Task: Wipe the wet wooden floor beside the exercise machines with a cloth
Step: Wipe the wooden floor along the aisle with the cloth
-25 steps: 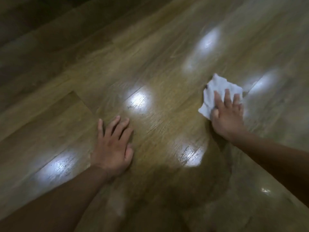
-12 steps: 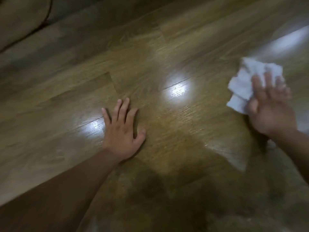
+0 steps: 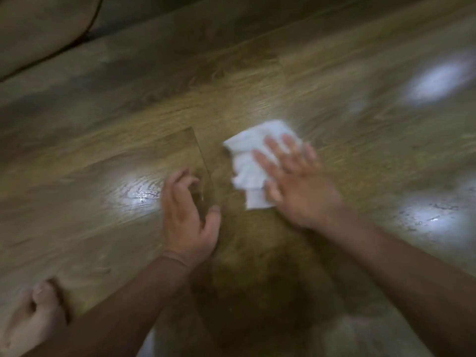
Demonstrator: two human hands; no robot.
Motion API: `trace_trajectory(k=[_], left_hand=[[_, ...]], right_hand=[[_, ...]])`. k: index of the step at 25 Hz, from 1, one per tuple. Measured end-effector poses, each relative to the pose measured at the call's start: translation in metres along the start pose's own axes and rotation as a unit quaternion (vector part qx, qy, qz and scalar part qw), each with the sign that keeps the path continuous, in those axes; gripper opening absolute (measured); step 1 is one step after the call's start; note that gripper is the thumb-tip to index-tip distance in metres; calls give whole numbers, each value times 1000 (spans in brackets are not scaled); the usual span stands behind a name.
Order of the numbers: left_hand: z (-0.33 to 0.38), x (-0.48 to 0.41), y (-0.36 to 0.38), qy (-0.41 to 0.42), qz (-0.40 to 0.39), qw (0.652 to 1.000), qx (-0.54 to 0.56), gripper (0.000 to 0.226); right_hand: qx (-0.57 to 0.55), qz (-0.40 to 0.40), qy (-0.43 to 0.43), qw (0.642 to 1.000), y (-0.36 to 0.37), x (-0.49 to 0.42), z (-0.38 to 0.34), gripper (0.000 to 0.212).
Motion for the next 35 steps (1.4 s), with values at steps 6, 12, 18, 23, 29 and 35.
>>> trace_trajectory(k=[6, 12, 18, 23, 29, 35], left_hand=[[-44, -56, 10, -14, -123, 974, -190, 59], [-45, -56, 7, -26, -110, 979, -168, 59], [-46, -53, 9, -34, -143, 971, -187, 56], [-44, -55, 10, -28, -143, 971, -191, 56], [-43, -54, 8, -18, -135, 972, -193, 55], [-45, -54, 12, -17, -132, 972, -196, 48]], right_hand=[[33, -29, 370, 928, -42, -40, 172, 74], [22, -92, -80, 992, 8, -97, -103, 71], [39, -51, 146, 987, -24, -154, 80, 76], [25, -87, 265, 960, -27, -190, 22, 67], [30, -133, -135, 981, -5, -208, -119, 65], [61, -95, 324, 939, -50, -186, 169, 76]])
Point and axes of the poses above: each hand's wrist, its own x-axis away from the middle knuckle, its own y-axis out of the palm, z = x × y, the point moved 5 cm from there along -x, towards the middle knuckle, and after that the axes turned 10 degrees about y, right-handed, at the moved point
